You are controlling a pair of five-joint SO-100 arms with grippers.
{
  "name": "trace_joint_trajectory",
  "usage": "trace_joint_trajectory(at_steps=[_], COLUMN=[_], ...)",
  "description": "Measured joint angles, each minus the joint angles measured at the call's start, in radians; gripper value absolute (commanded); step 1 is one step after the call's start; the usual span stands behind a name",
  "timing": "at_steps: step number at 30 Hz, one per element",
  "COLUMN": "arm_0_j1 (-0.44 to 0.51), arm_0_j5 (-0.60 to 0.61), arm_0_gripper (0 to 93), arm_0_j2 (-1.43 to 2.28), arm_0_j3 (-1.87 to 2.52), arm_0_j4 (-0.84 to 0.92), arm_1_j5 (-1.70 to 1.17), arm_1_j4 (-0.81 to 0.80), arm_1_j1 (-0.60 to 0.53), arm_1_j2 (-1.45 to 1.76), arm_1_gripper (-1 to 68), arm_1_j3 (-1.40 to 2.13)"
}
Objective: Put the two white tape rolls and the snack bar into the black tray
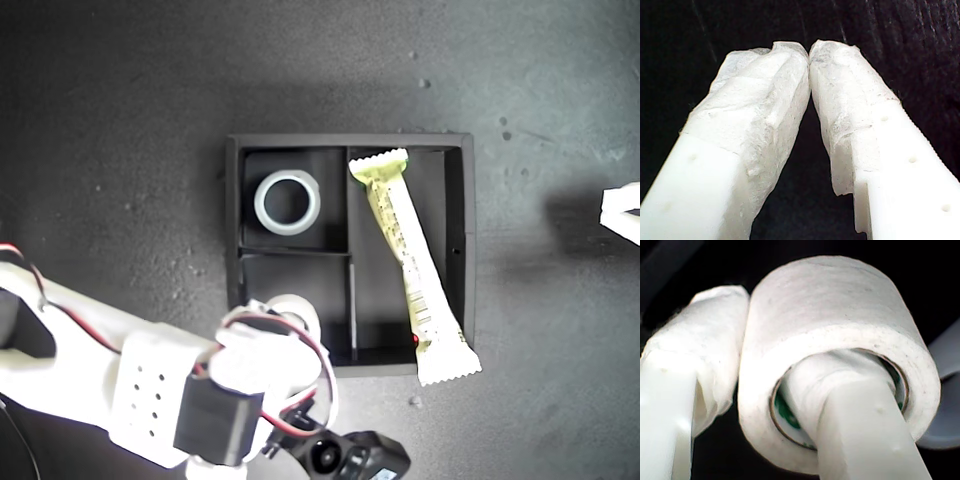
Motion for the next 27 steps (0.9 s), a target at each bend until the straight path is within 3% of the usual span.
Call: trace_joint_trajectory(at_steps=[4, 15, 21, 27], arm_0_j1=[0.009, 0.041, 0.003, -0.117], arm_0_j5=[-0.006, 0.032, 0.048, 0.044], arm_0_gripper=[15.7, 21.4, 15.2, 2.0], arm_0_j2=[-0.02, 0.087, 0.422, 1.065], arm_0_j3=[-0.014, 0.029, 0.341, 1.011], arm_0_j4=[0.0, 0.0, 0.003, -0.035], arm_1_j5=[0.0, 0.008, 0.008, 0.008], arm_1_j4=[0.003, 0.021, 0.066, 0.107], arm_1_j1=[-0.002, 0.017, 0.029, 0.032], arm_1_j2=[0.034, 0.058, 0.058, 0.061], arm_1_gripper=[-0.4, -0.4, -0.4, -0.4], arm_1_j3=[0.006, 0.012, 0.04, 0.107])
